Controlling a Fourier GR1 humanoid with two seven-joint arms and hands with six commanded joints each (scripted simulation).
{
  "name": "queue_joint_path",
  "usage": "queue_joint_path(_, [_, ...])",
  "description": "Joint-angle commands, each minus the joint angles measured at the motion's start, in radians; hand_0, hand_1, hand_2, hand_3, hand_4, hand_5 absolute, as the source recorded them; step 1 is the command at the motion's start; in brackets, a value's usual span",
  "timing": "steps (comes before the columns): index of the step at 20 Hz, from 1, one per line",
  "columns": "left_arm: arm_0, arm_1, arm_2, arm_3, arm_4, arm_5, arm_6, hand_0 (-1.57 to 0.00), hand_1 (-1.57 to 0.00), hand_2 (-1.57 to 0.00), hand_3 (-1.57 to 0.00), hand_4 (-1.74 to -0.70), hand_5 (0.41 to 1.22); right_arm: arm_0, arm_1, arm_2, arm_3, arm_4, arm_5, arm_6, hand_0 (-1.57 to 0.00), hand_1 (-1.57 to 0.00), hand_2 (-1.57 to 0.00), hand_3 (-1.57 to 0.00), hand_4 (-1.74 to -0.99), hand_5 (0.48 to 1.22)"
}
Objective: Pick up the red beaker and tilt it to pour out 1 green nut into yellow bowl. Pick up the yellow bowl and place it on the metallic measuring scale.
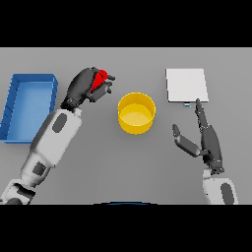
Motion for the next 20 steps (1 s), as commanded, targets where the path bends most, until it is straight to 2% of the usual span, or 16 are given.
queue_joint_path(1, [-0.013,0.008,-0.034,0.004,-0.040,0.006,0.014,-1.57,-1.57,-1.57,-1.57,-1.74,1.128,0.001,0.001,-0.001,-0.003,-0.007,0.005,0.005,0.00,0.00,0.00,0.00,-1.254,0.683])
queue_joint_path(2, [-0.024,0.035,-0.068,-0.001,-0.078,-0.005,0.034,-1.57,-1.57,-1.57,-1.57,-1.74,1.131,0.010,-0.006,-0.006,-0.007,-0.011,0.006,-0.009,0.00,0.00,0.00,0.00,-1.252,0.685])
queue_joint_path(6, [-0.100,0.072,-0.222,0.040,-0.241,-0.035,0.097,-1.57,-1.57,-1.57,-1.57,-1.74,1.145,0.019,0.003,0.005,-0.028,-0.012,0.012,0.011,0.00,0.00,0.00,0.00,-1.262,0.694])
queue_joint_path(9, [-0.155,0.095,-0.301,0.070,-0.315,-0.068,0.087,-1.57,-1.57,-1.57,-1.57,-1.74,1.182,0.017,-0.005,-0.003,-0.029,-0.019,0.016,0.025,0.00,0.00,0.00,0.00,-1.274,0.702])
queue_joint_path(10, [-0.167,0.106,-0.328,0.075,-0.341,-0.076,0.083,-1.57,-1.57,-1.57,-1.57,-1.74,1.190,0.019,-0.001,0.003,-0.024,-0.012,0.014,0.012,0.00,0.00,0.00,0.00,-1.274,0.704])
queue_joint_path(12, [-0.214,0.126,-0.367,0.091,-0.376,-0.113,0.068,-1.57,-1.57,-1.57,-1.57,-1.65,1.201,0.026,0.004,0.008,-0.037,-0.010,0.012,0.009,0.00,0.00,0.00,0.00,-1.284,0.705])
queue_joint_path(13, [-0.236,0.131,-0.390,0.099,-0.393,-0.129,0.060,-1.57,-1.57,-1.57,-1.57,-1.67,1.205,0.023,0.009,0.007,-0.026,-0.015,0.014,0.007,0.00,0.00,0.00,0.00,-1.283,0.702])
queue_joint_path(16, [-0.307,0.127,-0.471,0.136,-0.436,-0.225,0.037,-1.57,-1.57,-1.57,-1.33,-1.69,1.213,0.022,0.026,0.000,-0.009,-0.030,0.007,-0.007,0.00,0.00,0.00,0.00,-1.288,0.685])
queue_joint_path(17, [-0.323,0.122,-0.501,0.153,-0.455,-0.230,0.017,-1.57,-1.57,-1.57,-1.28,-1.70,1.215,0.025,0.033,0.001,-0.008,-0.028,0.000,-0.019,0.00,0.00,0.00,0.00,-1.292,0.678])
queue_joint_path(19, [-0.361,0.111,-0.556,0.175,-0.484,-0.259,-0.020,-1.57,-1.57,-1.57,-1.38,-1.71,1.217,0.005,0.041,-0.009,0.004,-0.045,-0.001,0.004,0.00,0.00,0.00,0.00,-1.295,0.664])
queue_joint_path(20, [-0.376,0.112,-0.589,0.184,-0.503,-0.276,-0.037,-1.57,-1.57,-1.57,-1.42,-1.72,1.218,0.013,0.042,-0.013,0.010,-0.053,0.002,-0.014,0.00,0.00,0.00,0.00,-1.294,0.657])
